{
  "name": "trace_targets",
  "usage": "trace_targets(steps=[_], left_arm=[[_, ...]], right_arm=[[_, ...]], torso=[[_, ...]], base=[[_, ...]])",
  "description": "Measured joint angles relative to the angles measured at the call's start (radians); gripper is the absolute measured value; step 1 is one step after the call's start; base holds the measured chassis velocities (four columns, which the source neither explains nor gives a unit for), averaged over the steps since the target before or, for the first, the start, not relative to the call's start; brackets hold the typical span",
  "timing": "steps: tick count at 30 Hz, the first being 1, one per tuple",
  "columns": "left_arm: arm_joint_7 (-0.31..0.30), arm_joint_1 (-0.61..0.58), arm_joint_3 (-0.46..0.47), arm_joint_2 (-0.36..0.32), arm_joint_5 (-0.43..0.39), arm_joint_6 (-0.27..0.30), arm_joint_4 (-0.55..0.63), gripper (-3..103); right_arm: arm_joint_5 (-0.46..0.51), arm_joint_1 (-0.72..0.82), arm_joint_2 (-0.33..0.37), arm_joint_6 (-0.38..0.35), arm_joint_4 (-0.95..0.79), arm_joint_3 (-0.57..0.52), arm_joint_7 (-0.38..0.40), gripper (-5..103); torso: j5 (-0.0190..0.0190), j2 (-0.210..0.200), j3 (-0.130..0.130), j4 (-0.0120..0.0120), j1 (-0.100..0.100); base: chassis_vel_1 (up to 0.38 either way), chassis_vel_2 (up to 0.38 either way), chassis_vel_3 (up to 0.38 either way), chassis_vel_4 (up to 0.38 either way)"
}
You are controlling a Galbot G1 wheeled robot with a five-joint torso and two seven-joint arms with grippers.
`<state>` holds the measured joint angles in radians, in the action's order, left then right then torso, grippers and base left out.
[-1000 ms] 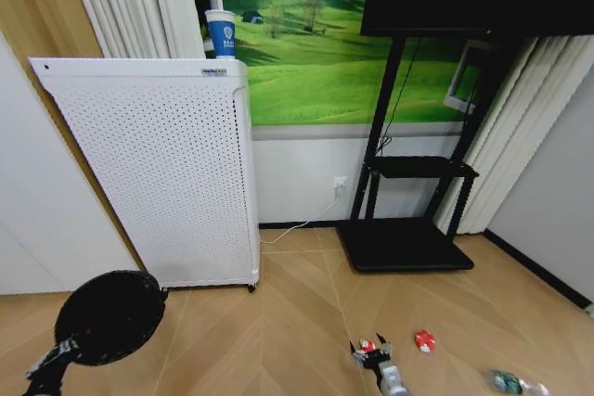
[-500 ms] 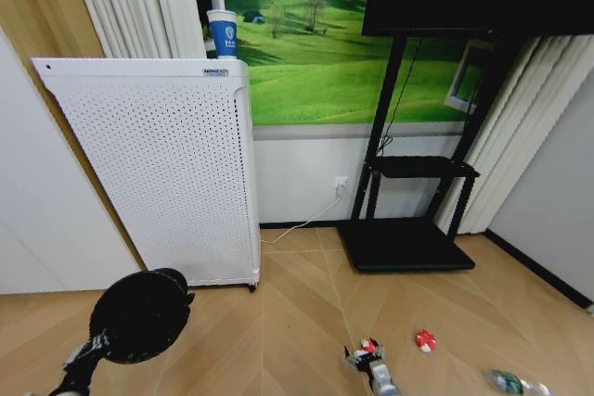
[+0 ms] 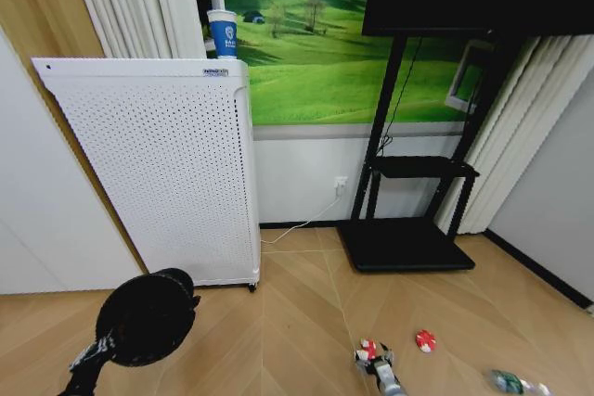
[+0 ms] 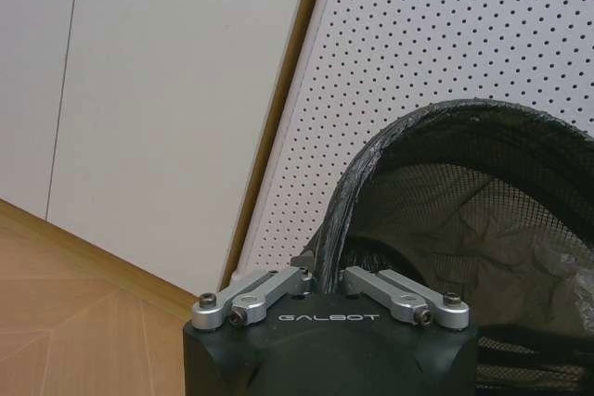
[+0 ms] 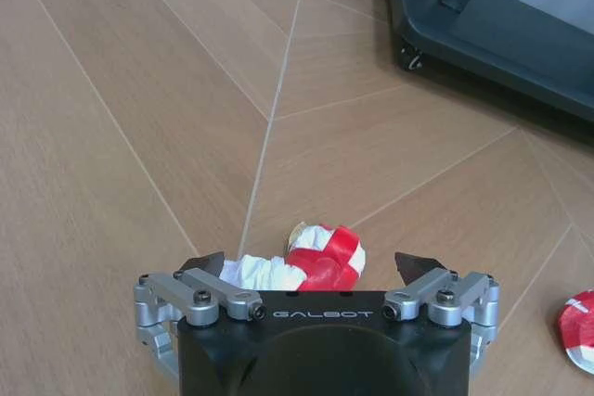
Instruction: Pick up the trash bin and place the garbage on the floor into it.
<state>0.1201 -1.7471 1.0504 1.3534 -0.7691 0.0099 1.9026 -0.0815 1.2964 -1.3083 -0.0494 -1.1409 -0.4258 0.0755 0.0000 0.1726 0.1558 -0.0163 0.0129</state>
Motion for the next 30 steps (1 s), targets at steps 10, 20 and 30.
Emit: trace_targets(steps=[10, 20, 30], left_arm=[[0.009, -0.016, 0.002, -0.006, 0.004, -0.012, -0.005, 2], [0.005, -0.017, 0.009, -0.002, -0.001, -0.017, -0.006, 2], [0.002, -0.006, -0.021, -0.011, 0.008, -0.020, -0.019, 2]], right_arm=[[-0.018, -0.075, -0.011, -0.018, 0.107, 0.019, 0.034, 99], [-0.046, -0.083, -0.007, -0.024, 0.130, 0.018, 0.037, 63], [-0.033, -0.051, -0.008, -0.018, 0.097, -0.011, 0.026, 36]], torso=[[0.0000, 0.000, 0.000, 0.0000, 0.000], [-0.0001, 0.000, 0.000, 0.0000, 0.000], [0.0002, 0.000, 0.000, 0.0002, 0.000]], base=[[0.000, 0.000, 0.000, 0.000], [0.000, 0.000, 0.000, 0.000], [0.000, 0.000, 0.000, 0.000]])
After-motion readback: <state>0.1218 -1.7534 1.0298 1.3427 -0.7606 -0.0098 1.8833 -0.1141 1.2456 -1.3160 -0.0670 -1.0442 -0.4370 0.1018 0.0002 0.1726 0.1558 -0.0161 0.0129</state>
